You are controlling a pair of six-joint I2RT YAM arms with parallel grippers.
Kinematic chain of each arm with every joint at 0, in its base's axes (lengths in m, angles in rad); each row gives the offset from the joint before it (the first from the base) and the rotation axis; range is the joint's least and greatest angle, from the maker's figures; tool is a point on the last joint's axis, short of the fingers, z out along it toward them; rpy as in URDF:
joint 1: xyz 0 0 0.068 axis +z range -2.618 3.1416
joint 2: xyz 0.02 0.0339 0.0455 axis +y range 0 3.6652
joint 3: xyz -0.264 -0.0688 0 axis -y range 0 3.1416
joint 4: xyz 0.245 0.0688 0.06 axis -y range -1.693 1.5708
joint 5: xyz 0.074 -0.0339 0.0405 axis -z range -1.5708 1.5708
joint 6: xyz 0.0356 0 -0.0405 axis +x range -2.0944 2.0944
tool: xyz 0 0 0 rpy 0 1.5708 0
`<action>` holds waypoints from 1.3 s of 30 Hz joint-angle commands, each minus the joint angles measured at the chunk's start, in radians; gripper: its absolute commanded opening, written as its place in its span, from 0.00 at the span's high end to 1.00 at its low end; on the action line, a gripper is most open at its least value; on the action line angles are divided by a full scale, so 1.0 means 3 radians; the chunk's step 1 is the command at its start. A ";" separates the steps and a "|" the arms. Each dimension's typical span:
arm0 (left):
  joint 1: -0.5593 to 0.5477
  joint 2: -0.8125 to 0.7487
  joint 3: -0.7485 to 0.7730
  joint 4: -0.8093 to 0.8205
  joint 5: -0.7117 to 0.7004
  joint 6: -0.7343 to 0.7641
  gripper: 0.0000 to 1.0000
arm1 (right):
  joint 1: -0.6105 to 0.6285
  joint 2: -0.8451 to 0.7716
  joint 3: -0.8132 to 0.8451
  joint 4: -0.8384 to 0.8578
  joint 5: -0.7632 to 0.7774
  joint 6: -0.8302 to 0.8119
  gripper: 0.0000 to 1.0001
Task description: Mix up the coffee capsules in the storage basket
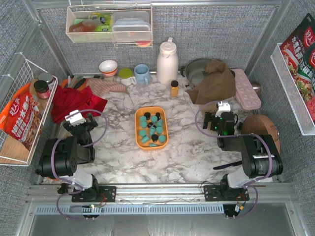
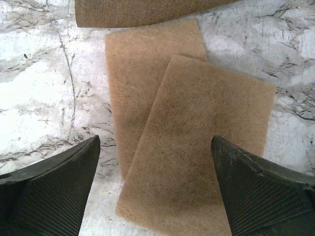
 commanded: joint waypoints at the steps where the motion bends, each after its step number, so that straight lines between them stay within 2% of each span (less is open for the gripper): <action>1: 0.0001 0.0005 0.0055 -0.0042 0.0284 0.0056 0.01 | 0.0035 -0.0009 0.0024 -0.0005 0.0016 0.0013 0.01; 4: -0.0003 0.0003 0.0086 -0.0129 0.0505 0.0127 0.01 | 0.0039 -0.0009 0.0024 -0.0010 0.0023 0.0013 0.01; 39: -0.0001 0.0005 0.0086 -0.0123 0.0507 0.0127 0.01 | 0.0039 -0.0011 0.0030 -0.0016 0.0024 0.0013 0.01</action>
